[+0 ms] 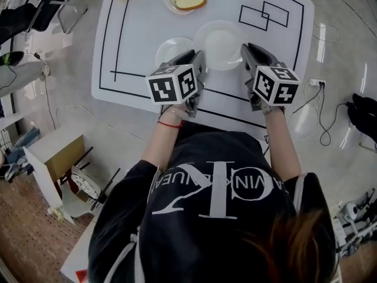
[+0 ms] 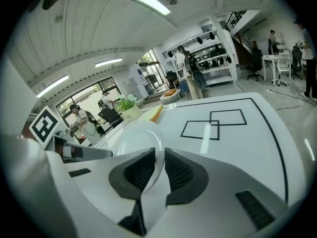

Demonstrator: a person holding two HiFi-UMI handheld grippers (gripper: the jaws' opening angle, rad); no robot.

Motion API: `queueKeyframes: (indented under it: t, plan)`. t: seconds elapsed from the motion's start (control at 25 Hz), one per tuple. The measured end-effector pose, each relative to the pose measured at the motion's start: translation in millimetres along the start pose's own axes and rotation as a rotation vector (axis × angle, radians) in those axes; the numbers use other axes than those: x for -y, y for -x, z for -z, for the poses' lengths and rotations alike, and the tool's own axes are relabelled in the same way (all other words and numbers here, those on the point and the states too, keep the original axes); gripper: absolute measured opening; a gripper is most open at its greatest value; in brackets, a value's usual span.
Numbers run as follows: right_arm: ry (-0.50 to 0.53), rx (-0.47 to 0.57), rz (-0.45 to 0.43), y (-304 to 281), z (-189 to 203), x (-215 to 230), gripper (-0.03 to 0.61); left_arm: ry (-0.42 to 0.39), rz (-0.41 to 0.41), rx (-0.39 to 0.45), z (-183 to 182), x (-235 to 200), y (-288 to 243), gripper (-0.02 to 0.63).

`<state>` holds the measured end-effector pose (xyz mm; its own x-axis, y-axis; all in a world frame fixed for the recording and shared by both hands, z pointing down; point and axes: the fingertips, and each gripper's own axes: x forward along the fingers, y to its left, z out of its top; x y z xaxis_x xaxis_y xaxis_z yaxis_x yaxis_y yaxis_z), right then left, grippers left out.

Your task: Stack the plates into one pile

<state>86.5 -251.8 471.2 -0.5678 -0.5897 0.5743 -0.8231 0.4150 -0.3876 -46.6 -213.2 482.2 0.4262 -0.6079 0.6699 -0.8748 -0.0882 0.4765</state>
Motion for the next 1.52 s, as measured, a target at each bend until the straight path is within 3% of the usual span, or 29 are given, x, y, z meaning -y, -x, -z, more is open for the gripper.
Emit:
queueKeyframes:
  t: [0.32, 0.52, 1.2, 1.52]
  plan:
    - [0.073, -0.088, -0.108, -37.3, 20.3, -78.4, 0.06, 0.07, -0.105, 0.024, 12.3, -68.0, 56.1, 0.094]
    - [0.108, -0.135, -0.116, -52.4, 33.7, -106.0, 0.06, 0.074, -0.13, -0.006, 19.1, -94.2, 71.9, 0.11]
    - [0.172, -0.195, -0.013, -71.4, 52.1, -124.4, 0.069, -0.047, -0.082, -0.169, 29.5, -123.0, 72.4, 0.137]
    - [0.214, -0.206, 0.019, -70.5, 54.9, -121.3, 0.064, -0.071, -0.062, -0.183, 27.8, -119.5, 70.3, 0.14]
